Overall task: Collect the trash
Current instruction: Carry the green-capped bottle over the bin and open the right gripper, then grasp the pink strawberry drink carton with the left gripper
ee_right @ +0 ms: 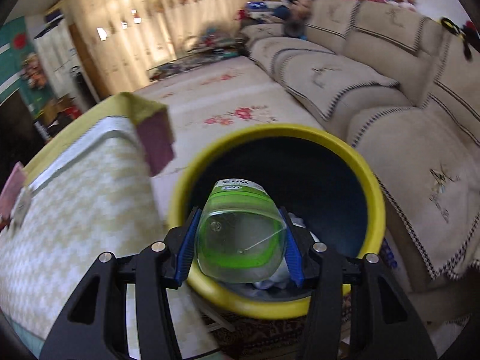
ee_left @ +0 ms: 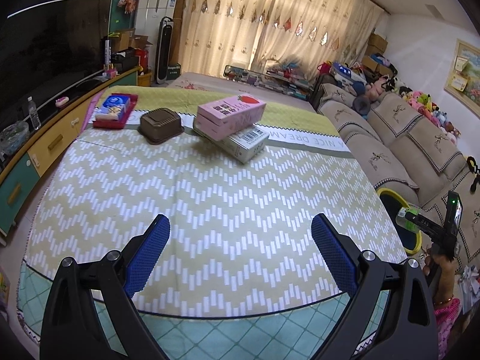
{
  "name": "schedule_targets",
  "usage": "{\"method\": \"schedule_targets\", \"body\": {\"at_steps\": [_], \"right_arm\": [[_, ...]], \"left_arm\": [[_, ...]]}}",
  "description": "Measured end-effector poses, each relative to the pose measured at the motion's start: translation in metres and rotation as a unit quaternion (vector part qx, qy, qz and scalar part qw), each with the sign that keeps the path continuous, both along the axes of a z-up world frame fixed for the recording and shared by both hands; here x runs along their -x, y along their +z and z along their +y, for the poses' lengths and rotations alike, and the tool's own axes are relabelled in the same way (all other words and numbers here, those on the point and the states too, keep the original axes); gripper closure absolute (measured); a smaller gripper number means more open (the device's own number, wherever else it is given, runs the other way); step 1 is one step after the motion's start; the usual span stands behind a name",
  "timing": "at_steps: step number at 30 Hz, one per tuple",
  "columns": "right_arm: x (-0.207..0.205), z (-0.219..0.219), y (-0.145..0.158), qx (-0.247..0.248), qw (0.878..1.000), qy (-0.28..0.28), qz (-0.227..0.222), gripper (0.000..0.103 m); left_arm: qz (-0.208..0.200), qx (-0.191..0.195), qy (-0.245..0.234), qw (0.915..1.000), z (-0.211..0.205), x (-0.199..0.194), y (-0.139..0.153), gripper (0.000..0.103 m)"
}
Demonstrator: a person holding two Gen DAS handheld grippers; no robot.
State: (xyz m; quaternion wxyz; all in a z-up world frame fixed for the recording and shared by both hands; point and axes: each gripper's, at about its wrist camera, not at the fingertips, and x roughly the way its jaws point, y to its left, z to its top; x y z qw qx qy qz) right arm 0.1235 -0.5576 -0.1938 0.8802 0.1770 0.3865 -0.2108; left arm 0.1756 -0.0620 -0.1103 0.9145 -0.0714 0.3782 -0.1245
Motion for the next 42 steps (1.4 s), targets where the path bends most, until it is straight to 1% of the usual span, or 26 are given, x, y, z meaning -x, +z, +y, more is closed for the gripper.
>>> {"method": "schedule_targets", "body": {"at_steps": [6, 7, 8, 9, 17, 21, 27, 32, 35, 36, 39, 42], "right_arm": [[-0.001, -0.021, -0.009, 0.006, 1.000, -0.025, 0.008, 0.054], [-0.001, -0.021, -0.007, 0.008, 1.000, -0.029, 0.006, 0.051], [-0.001, -0.020, -0.005, 0.010, 0.999, -0.035, 0.003, 0.045], [0.001, -0.020, -0.004, 0.012, 0.999, -0.038, -0.001, 0.044], [0.002, -0.014, -0.001, 0.007, 1.000, -0.030, -0.003, 0.041], [-0.004, -0.008, -0.003, 0.005, 1.000, -0.025, -0.004, 0.039], [-0.011, -0.001, -0.003, 0.004, 1.000, -0.016, 0.001, 0.039], [-0.014, -0.002, -0.002, 0.005, 1.000, -0.020, 0.002, 0.038], [-0.015, -0.003, 0.001, 0.006, 1.000, -0.024, 0.000, 0.037], [-0.016, -0.003, 0.002, 0.007, 1.000, -0.025, 0.000, 0.037], [-0.020, -0.003, 0.005, 0.008, 1.000, -0.025, 0.000, 0.036], [-0.024, -0.003, 0.007, 0.009, 1.000, -0.027, 0.000, 0.036]], "left_arm": [[0.013, 0.001, -0.010, 0.9999, -0.010, -0.015, -0.009, 0.009], [0.014, 0.001, -0.012, 0.9998, -0.011, -0.017, -0.010, 0.009], [0.015, 0.000, -0.013, 0.9998, -0.012, -0.018, -0.011, 0.009], [0.016, -0.001, -0.014, 0.9998, -0.013, -0.020, -0.011, 0.009], [0.016, -0.006, -0.014, 0.9998, -0.011, -0.038, -0.014, 0.009], [0.006, -0.018, -0.014, 0.9997, -0.009, -0.055, -0.007, 0.009], [-0.028, -0.053, -0.028, 0.9978, -0.013, -0.092, 0.011, 0.009], [-0.038, -0.072, -0.066, 0.9945, -0.021, -0.136, 0.021, 0.009], [-0.033, -0.086, -0.080, 0.9926, -0.024, -0.163, 0.020, 0.009], [-0.028, -0.086, -0.093, 0.9915, -0.026, -0.176, 0.018, 0.009], [-0.007, -0.091, -0.111, 0.9896, -0.029, -0.203, 0.011, 0.009], [0.002, -0.093, -0.125, 0.9878, -0.030, -0.222, 0.005, 0.009]]}}
